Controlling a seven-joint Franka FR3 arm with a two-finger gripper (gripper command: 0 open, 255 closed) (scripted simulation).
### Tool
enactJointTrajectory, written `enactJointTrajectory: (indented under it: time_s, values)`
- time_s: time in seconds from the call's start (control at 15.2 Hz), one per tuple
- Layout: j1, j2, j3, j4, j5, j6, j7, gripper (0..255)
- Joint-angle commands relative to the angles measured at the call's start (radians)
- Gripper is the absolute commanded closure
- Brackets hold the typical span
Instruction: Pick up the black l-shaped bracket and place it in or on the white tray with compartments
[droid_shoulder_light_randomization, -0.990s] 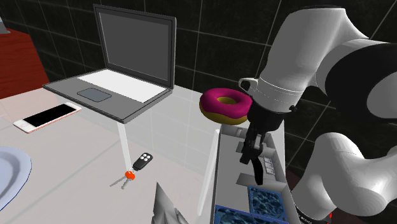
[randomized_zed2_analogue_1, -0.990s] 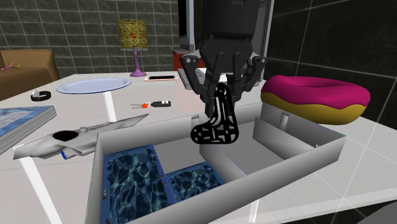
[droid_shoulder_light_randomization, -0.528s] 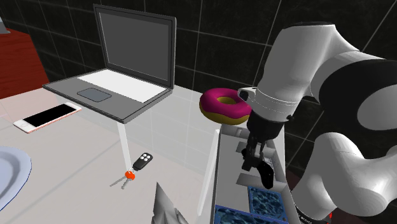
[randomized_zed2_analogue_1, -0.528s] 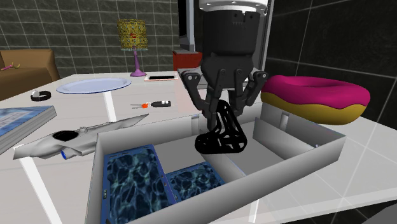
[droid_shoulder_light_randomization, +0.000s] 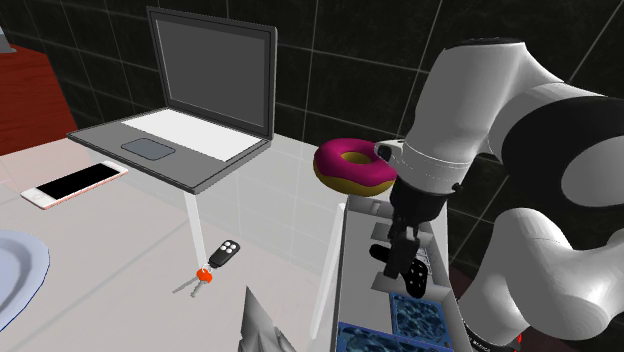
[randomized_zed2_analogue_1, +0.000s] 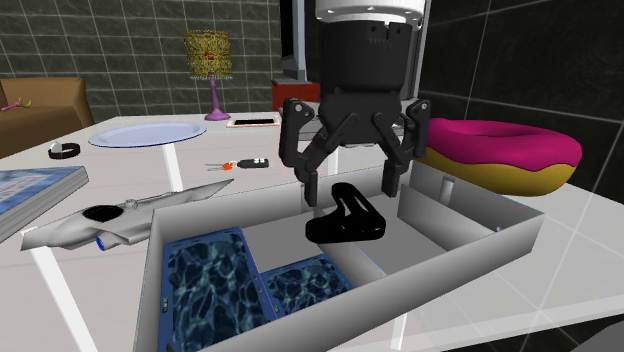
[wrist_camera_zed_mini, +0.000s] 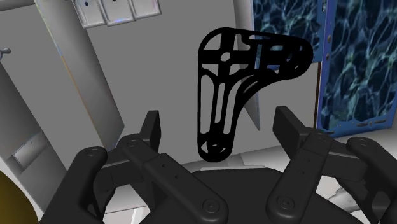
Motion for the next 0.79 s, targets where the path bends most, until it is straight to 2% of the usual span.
enactJointTrajectory:
  time_s: [0.0,0.26,0.73]
  values:
    - [-0.001,0.01,0.004,0.003,0.002,0.007,0.002,0]
    - [-0.016,0.024,-0.027,0.134,-0.029,-0.11,0.005,0]
    - [-0.016,0.024,-0.027,0.134,-0.029,-0.11,0.005,0]
